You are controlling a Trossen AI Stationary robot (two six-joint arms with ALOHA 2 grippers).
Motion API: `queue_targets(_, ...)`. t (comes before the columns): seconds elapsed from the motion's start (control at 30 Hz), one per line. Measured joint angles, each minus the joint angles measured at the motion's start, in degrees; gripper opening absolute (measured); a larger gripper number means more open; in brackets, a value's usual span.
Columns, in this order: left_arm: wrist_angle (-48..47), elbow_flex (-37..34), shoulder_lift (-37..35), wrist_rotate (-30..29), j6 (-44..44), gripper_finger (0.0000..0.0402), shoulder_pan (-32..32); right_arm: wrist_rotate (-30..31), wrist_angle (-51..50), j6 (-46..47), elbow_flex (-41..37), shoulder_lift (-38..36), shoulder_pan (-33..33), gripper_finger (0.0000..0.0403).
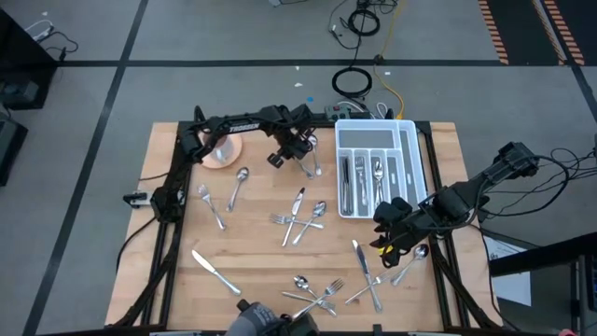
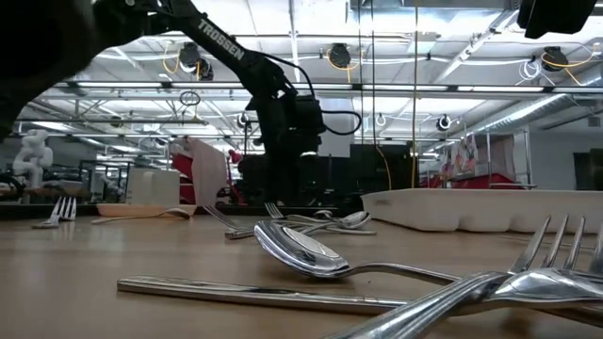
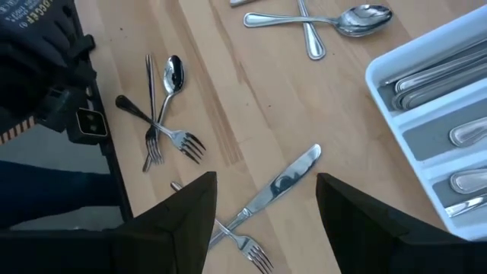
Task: Sort silverware
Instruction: Put the silver fork into the white cutlery tray
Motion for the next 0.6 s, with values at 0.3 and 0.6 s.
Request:
queue_targets(0.3,2.5,0.0,1.2,0.8,2.7,0.0090,0.4,0.0,0.4,0.1,0.0,0.0,0.0,0.0217)
queue_targets(0.6,-2.9,0.0,1.5,3.6,-0.3,0.0030,1.6,0.0,1.2,0.4,0.0,0.0,0.0,0.0217)
